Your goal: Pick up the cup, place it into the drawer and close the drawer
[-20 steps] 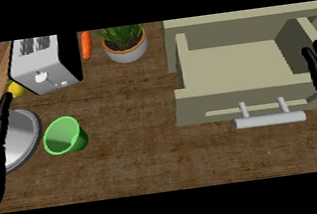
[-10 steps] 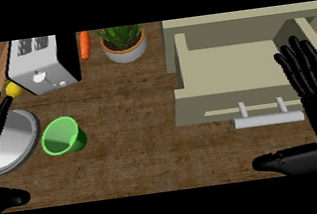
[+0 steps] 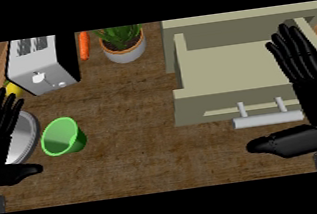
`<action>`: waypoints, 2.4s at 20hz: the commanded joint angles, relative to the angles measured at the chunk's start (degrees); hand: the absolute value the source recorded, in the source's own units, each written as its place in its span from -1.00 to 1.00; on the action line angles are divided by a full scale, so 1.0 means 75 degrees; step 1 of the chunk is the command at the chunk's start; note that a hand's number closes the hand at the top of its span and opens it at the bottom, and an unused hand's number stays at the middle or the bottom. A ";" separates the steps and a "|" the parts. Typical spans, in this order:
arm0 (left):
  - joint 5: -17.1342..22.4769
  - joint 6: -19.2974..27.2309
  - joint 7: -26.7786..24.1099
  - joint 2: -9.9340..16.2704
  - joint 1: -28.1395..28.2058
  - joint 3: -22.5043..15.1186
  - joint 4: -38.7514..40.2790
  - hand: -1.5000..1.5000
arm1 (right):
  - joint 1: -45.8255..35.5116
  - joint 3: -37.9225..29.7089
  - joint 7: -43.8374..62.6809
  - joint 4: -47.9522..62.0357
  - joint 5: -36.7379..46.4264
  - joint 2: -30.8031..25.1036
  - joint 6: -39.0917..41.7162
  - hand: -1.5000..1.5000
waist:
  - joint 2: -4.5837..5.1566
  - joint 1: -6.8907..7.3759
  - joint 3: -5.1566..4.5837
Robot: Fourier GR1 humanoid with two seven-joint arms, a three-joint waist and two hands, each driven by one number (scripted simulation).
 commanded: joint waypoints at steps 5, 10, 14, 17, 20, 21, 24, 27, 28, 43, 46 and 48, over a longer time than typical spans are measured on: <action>-0.0834 -0.0357 -0.1254 0.0305 -0.0762 0.0271 0.2606 -1.00 | -0.0536 -0.0219 0.0000 0.0432 0.0046 -0.0015 0.0135 -1.00 | 0.0001 -0.0010 -0.0001; -0.1559 -0.0607 -0.2639 0.0568 -0.1018 0.0344 0.4497 -1.00 | -0.0582 -0.0761 -0.0269 0.0634 -0.0346 -0.0315 0.0472 -1.00 | 0.0016 -0.0054 -0.0005; -0.1955 -0.0387 -0.3281 0.0242 -0.1263 0.0111 0.5362 -1.00 | -0.0672 -0.0731 0.0459 0.0052 -0.0405 -0.0281 0.0366 -1.00 | -0.0003 -0.0033 -0.0003; -0.2176 -0.0437 -0.3891 0.0541 -0.1801 0.0275 0.6717 -1.00 | -0.0870 -0.0477 0.0840 -0.0085 -0.0163 -0.0021 -0.0009 -1.00 | 0.0004 -0.0046 -0.0006; -0.2677 -0.0440 -0.5122 0.0687 -0.2050 0.0219 0.8049 -1.00 | -0.1029 -0.0644 0.0124 0.0561 -0.0153 -0.0175 0.0309 -1.00 | 0.0027 -0.0069 -0.0011; -0.2833 -0.0326 -0.5343 0.0618 -0.2006 0.0126 0.8193 -1.00 | -0.1027 -0.0707 -0.0111 0.0949 -0.0263 -0.0169 0.0446 -1.00 | 0.0037 -0.0072 -0.0012; -0.2919 -0.0339 -0.5937 0.0767 -0.2500 0.0240 0.9096 -1.00 | -0.1439 -0.0671 0.0649 0.0473 -0.0320 -0.0256 0.0292 -1.00 | 0.0040 -0.0099 -0.0019; -0.3004 -0.0464 -0.6555 0.0848 -0.2304 0.0248 0.9455 -1.00 | -0.0650 -0.0652 -0.0136 0.0627 -0.0198 -0.0163 0.0532 -1.00 | 0.0070 -0.0163 -0.0027; -0.3010 -0.0036 -0.6607 0.0512 -0.2540 0.0264 0.9537 -1.00 | -0.0724 -0.0573 0.0555 -0.0060 -0.0323 -0.0187 0.0406 -1.00 | 0.0053 -0.0196 -0.0029; -0.3218 -0.0124 -0.7063 0.0425 -0.3005 0.0204 0.9931 -1.00 | -0.1097 -0.0740 0.0415 0.0609 -0.0348 -0.0281 0.0514 -1.00 | 0.0121 -0.0277 -0.0048; -0.3345 -0.0118 -0.7373 0.0195 -0.2829 0.0093 0.9963 -1.00 | -0.1132 -0.0755 0.0215 0.0795 -0.0174 -0.0297 0.0495 -1.00 | 0.0119 -0.0229 -0.0044; -0.3240 -0.0157 -0.7007 0.0256 -0.3095 0.0210 1.0093 -1.00 | -0.1310 -0.0738 0.0514 0.0480 -0.0298 -0.0324 0.0461 -1.00 | 0.0111 -0.0283 -0.0049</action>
